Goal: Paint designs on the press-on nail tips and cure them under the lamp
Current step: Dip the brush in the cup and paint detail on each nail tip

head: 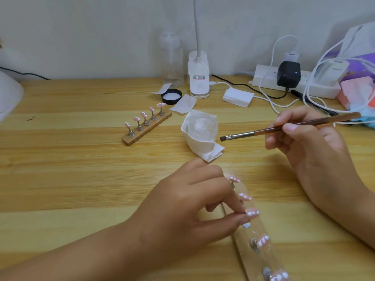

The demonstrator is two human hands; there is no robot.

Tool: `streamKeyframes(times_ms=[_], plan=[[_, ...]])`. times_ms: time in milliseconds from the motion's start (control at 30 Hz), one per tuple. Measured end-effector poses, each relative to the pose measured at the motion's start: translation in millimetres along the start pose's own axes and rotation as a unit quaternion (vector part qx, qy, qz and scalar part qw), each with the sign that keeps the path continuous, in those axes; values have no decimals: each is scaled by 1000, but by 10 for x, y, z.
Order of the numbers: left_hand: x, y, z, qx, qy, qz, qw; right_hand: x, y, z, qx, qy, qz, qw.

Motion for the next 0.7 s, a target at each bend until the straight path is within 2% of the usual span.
streamKeyframes(times_ms=[100, 400, 533, 700], plan=[[-33, 88, -13, -29, -13, 18, 999, 17, -1, 7, -1, 6, 2, 1000], [35, 151, -5, -5, 21, 41, 999, 9, 0, -4, 2, 7, 1, 1000], [1, 117, -40, -32, 10, 77, 996, 1, -6, -9, 6, 4, 3, 1000], [163, 102, -103, -56, 104, 137, 983, 9, -7, -4, 5, 3, 1, 1000]])
Point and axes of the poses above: each hand's wrist, its own z-axis towards the middle knuckle, its own y-axis out of the palm, x = y × z, the point moved 7 cm from there along z, towards the middle knuckle, and after that the axes turned 1 degree about x, right-handed, at the moved point
